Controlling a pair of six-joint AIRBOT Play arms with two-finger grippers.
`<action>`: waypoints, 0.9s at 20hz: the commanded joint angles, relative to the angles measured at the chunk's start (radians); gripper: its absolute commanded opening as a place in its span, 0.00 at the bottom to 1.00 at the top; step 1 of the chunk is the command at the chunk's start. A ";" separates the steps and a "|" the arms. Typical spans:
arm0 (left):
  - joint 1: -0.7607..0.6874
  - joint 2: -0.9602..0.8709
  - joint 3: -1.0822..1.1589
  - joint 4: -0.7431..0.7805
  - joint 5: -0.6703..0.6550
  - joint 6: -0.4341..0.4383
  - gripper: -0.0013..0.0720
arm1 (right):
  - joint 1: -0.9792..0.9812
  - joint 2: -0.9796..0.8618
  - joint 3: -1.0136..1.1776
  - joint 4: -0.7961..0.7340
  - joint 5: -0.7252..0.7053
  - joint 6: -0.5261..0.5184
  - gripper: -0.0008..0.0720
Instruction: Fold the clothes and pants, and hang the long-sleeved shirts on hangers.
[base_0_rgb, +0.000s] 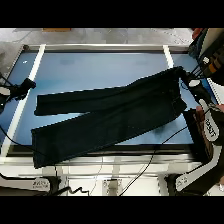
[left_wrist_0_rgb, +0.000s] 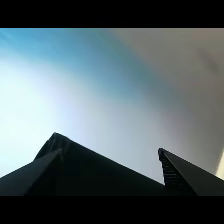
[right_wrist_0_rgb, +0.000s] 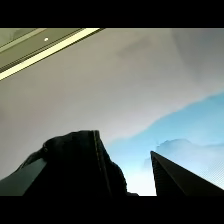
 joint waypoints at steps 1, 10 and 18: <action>-0.006 0.048 0.001 0.001 -0.028 0.002 0.98 | -0.016 0.038 0.001 0.000 0.050 0.000 0.87; 0.082 0.295 0.001 0.232 -0.430 0.004 0.86 | -0.369 0.202 0.001 -0.181 0.776 0.242 0.88; 0.127 0.352 0.000 0.266 -0.657 0.004 0.64 | -0.550 0.238 0.001 -0.228 1.167 0.169 0.89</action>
